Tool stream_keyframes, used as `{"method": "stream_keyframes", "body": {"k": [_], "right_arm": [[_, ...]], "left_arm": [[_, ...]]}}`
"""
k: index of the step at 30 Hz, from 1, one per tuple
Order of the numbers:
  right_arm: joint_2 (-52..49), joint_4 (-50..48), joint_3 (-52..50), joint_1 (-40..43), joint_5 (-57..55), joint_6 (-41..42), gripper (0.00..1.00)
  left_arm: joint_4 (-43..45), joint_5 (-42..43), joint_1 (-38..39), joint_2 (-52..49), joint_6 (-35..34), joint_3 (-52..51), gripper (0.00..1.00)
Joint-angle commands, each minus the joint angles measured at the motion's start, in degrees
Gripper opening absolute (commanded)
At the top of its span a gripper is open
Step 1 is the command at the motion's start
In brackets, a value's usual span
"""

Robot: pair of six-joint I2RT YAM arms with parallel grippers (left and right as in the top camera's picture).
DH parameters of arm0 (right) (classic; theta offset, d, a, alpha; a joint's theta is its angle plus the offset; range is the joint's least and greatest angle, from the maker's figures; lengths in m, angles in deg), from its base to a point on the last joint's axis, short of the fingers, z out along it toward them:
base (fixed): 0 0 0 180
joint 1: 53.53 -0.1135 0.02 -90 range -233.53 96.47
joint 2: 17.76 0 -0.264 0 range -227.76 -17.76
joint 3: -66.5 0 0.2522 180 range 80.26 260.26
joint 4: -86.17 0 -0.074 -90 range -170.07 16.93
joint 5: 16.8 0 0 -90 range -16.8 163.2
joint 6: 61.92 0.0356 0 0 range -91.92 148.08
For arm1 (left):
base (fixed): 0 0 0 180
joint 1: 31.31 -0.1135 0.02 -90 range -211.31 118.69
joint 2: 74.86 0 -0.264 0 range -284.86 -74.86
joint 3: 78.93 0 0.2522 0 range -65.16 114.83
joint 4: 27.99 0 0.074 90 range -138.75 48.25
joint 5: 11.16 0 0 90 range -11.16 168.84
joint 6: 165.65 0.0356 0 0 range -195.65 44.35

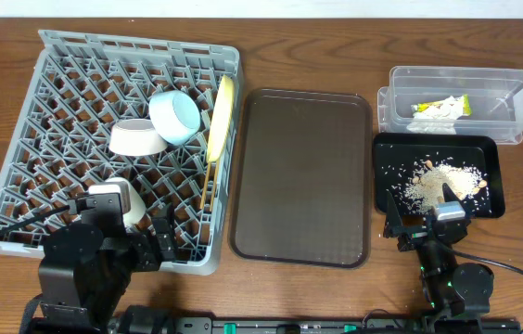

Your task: Sort waste into correct bins and load items into the dishwasher

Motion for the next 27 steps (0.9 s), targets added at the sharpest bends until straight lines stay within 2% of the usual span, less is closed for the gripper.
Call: {"method": "stream_keyframes", "body": {"k": [1,18,21,24,27], "right_arm": [[0.28,0.22,-0.04,-0.55,0.85,-0.9,0.99],[0.28,0.22,-0.04,-0.55,0.85,-0.9,0.99],[0.28,0.22,-0.04,-0.55,0.85,-0.9,0.99],[0.28,0.22,-0.04,-0.55,0.85,-0.9,0.99],[0.28,0.22,-0.04,-0.55,0.85,-0.9,0.99]], "left_arm": [[0.09,-0.48,0.13,0.13,0.57,0.0,0.96],[0.09,-0.48,0.13,0.13,0.57,0.0,0.96],[-0.81,-1.36,0.09,1.22,2.75,-0.76,0.96],[1.7,-1.36,-0.22,3.8,4.42,-4.79,0.96],[8.22,-1.31,-0.35,8.39,5.29,-13.16,0.96]]}}
